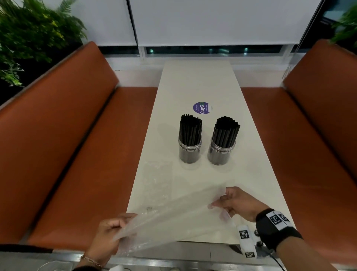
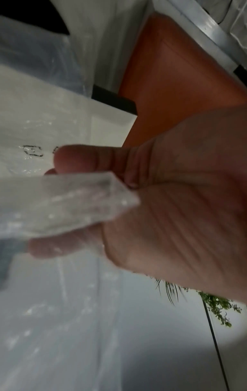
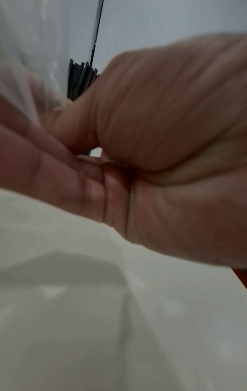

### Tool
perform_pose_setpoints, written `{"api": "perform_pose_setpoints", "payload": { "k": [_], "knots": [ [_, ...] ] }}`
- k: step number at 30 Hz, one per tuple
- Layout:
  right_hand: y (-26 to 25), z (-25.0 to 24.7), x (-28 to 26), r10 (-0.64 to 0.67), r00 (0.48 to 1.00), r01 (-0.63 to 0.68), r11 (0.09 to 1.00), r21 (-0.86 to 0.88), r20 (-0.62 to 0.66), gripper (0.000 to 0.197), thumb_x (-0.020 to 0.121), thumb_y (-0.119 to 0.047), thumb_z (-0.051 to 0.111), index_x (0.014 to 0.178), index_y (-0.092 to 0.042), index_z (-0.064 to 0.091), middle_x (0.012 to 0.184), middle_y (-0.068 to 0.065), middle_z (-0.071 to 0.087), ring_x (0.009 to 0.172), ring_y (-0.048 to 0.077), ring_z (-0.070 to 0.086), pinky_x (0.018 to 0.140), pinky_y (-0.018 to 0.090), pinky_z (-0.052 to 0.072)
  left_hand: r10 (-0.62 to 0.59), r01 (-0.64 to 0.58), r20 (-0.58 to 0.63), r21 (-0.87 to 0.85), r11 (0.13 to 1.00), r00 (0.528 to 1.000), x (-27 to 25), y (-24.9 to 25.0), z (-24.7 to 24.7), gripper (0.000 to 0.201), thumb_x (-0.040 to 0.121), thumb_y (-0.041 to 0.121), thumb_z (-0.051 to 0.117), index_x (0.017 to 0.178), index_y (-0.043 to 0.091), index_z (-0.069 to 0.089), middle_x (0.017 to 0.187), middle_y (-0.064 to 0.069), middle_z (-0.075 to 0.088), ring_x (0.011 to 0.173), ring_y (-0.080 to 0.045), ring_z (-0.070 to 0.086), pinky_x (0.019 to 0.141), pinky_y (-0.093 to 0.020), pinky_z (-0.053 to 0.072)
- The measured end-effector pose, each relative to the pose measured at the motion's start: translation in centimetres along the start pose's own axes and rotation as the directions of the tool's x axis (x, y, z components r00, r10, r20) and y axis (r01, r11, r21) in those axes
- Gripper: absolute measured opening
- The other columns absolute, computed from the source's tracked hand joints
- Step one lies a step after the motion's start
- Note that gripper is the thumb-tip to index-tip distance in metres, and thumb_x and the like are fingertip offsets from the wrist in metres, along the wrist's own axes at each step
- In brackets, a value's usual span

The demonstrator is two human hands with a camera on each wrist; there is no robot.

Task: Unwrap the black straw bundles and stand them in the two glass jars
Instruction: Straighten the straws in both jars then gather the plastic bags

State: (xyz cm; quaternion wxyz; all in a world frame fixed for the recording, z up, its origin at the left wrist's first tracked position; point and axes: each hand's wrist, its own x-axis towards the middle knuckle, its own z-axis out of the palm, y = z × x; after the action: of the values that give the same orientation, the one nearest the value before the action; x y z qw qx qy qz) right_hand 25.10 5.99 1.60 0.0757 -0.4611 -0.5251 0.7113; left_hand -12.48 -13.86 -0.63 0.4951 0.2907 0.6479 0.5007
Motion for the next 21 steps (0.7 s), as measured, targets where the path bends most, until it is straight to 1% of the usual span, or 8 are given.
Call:
{"api": "perform_pose_setpoints", "payload": {
  "k": [2, 3, 5, 8, 12, 14, 18, 21],
  "knots": [
    [0.0, 0.1, 0.3, 0.006, 1.0, -0.007, 0.999, -0.05, -0.028, 0.027, 0.096, 0.015, 0.059, 0.095, -0.006, 0.076, 0.092, 0.011, 0.082, 0.056, 0.02, 0.071, 0.05, 0.025, 0.057, -0.061, 0.063, 0.053, -0.051, 0.997, 0.997, 0.0, -1.0, -0.6, 0.03, 0.079, -0.023, 0.062, 0.052, -0.01, 0.062, 0.103, -0.016, 0.08, 0.117, -0.045, 0.066, 0.083, -0.037, 0.057],
    [-0.1, 0.1, 0.5, 0.013, 0.999, -0.016, 0.998, -0.063, -0.041, 0.039, 0.095, 0.02, 0.052, 0.088, -0.008, 0.078, 0.09, 0.011, 0.081, 0.061, 0.023, 0.071, 0.051, 0.026, 0.058, -0.095, 0.101, 0.086, -0.078, 0.992, 0.992, -0.3, -1.2, -1.0, 0.033, 0.078, -0.024, 0.056, 0.051, -0.007, 0.062, 0.106, -0.017, 0.08, 0.121, -0.046, 0.064, 0.082, -0.036, 0.051],
    [-0.3, 0.2, 0.9, 0.024, 0.998, -0.029, 0.994, -0.105, -0.052, 0.048, 0.092, 0.019, 0.047, 0.078, -0.011, 0.081, 0.09, 0.012, 0.079, 0.073, 0.03, 0.068, 0.055, 0.027, 0.055, -0.19, 0.211, 0.15, -0.137, 0.968, 0.97, -1.0, -1.2, -1.9, 0.015, 0.062, 0.001, 0.068, 0.051, -0.007, 0.062, 0.097, -0.023, 0.079, 0.111, -0.05, 0.066, 0.074, -0.033, 0.048],
    [-1.2, 0.7, 1.6, 0.043, 0.999, -0.049, 0.977, -0.21, -0.033, 0.05, 0.091, 0.016, 0.046, 0.069, -0.015, 0.078, 0.083, 0.008, 0.075, 0.066, 0.023, 0.06, 0.052, 0.022, 0.046, -0.298, 0.358, 0.285, -0.192, 0.914, 0.911, -2.5, 0.6, -2.2, 0.039, 0.053, 0.02, 0.064, 0.065, -0.017, 0.064, 0.075, -0.032, 0.069, 0.07, -0.04, 0.068, 0.062, -0.034, 0.053],
    [-3.6, 3.1, 2.7, 0.046, 0.993, -0.01, 0.948, -0.319, 0.107, 0.04, 0.093, 0.006, 0.049, 0.078, -0.019, 0.075, 0.089, 0.003, 0.076, 0.078, 0.022, 0.063, 0.062, 0.027, 0.049, -0.373, 0.25, 0.404, 0.326, 0.912, 0.835, -2.3, 1.4, -1.2, 0.06, 0.073, 0.051, 0.082, 0.114, 0.01, 0.068, 0.1, -0.008, 0.08, 0.094, -0.019, 0.074, 0.09, -0.035, 0.051],
    [-5.0, 4.9, 3.4, 0.024, 0.986, 0.038, 0.932, -0.359, 0.166, 0.036, 0.092, 0.002, 0.05, 0.082, -0.021, 0.075, 0.094, 0.004, 0.075, 0.081, 0.019, 0.065, 0.067, 0.031, 0.052, -0.389, 0.199, 0.492, 0.395, 0.897, 0.779, -2.0, 1.3, 1.0, 0.059, 0.082, 0.045, 0.085, 0.13, 0.022, 0.061, 0.109, -0.005, 0.078, 0.1, -0.017, 0.071, 0.094, -0.032, 0.052],
    [-7.8, 7.7, 5.0, -0.055, 0.972, 0.141, 0.917, -0.373, 0.23, 0.023, 0.093, -0.013, 0.055, 0.096, -0.017, 0.078, 0.111, 0.009, 0.076, 0.099, 0.027, 0.07, 0.086, 0.041, 0.052, -0.315, 0.169, 0.447, 0.336, 0.927, 0.838, -1.5, 1.2, 5.7, 0.047, 0.077, 0.022, 0.093, 0.107, -0.004, 0.068, 0.088, -0.009, 0.075, 0.073, -0.021, 0.069, 0.066, -0.03, 0.057],
    [-9.3, 8.2, 5.9, 0.025, 0.997, 0.0, 0.954, -0.3, 0.079, 0.037, 0.108, -0.044, 0.048, 0.128, -0.023, 0.07, 0.134, 0.012, 0.064, 0.116, 0.046, 0.066, 0.082, 0.038, 0.057, -0.261, 0.175, 0.288, 0.293, 0.94, 0.921, -1.1, 1.4, 5.6, 0.013, 0.084, 0.013, 0.086, 0.082, 0.007, 0.075, 0.066, -0.004, 0.073, 0.051, -0.014, 0.062, 0.049, -0.023, 0.05]
  ]
}}
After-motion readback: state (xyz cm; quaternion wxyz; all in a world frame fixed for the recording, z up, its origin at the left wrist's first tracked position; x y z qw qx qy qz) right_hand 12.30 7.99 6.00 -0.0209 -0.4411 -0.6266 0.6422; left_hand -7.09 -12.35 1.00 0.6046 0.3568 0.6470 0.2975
